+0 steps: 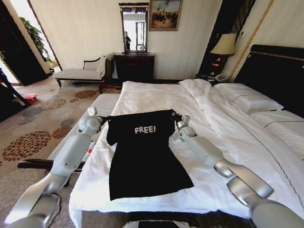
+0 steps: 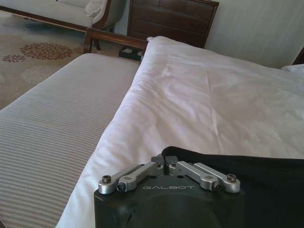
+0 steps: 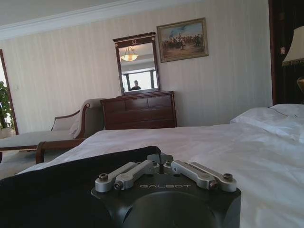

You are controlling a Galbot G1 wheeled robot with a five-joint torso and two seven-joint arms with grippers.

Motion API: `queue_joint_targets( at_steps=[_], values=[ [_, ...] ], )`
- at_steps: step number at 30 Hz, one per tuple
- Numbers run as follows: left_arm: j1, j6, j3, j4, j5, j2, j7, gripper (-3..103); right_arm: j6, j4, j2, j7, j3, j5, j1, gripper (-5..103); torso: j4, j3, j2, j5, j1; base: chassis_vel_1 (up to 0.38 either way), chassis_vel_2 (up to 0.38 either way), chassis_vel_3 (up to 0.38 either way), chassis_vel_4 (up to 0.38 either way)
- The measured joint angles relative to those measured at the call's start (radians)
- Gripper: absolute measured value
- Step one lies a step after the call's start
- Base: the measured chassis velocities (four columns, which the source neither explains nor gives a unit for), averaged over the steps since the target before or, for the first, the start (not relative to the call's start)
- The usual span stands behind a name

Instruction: Fold the clothes on the bed.

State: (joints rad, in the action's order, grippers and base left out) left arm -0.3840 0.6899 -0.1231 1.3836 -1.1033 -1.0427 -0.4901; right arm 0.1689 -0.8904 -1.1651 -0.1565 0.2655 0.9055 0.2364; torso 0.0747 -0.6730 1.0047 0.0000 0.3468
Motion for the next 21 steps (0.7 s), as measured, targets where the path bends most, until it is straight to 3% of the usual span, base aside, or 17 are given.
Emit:
queue_joint_targets(
  at_steps=[8,16,17,21],
  values=[
    [0.048,-0.022,-0.005,-0.139,0.049,-0.061,0.023,0,0.015,0.118,-0.070,-0.004,-0.019,-0.059,-0.025,0,0.0006,0.000,0.000,0.0000,0.000,0.000,0.000,0.000,0.000],
    [0.047,-0.031,-0.032,-0.185,0.054,-0.085,0.019,-2,0.020,0.178,-0.101,-0.028,-0.031,-0.103,-0.039,0,0.0007,0.000,0.000,0.0000,0.000,0.000,0.000,0.000,0.000],
    [0.042,-0.038,-0.036,-0.186,0.056,-0.084,0.018,3,0.020,0.182,-0.103,-0.037,-0.034,-0.108,-0.041,-3,0.0006,0.000,0.000,0.0000,0.000,0.000,0.000,0.000,0.000],
    [0.037,-0.048,-0.047,-0.186,0.057,-0.079,0.015,14,0.017,0.184,-0.102,-0.053,-0.042,-0.115,-0.043,8,0.0005,0.000,0.000,-0.0002,0.000,0.000,0.000,0.000,0.000]
  ],
)
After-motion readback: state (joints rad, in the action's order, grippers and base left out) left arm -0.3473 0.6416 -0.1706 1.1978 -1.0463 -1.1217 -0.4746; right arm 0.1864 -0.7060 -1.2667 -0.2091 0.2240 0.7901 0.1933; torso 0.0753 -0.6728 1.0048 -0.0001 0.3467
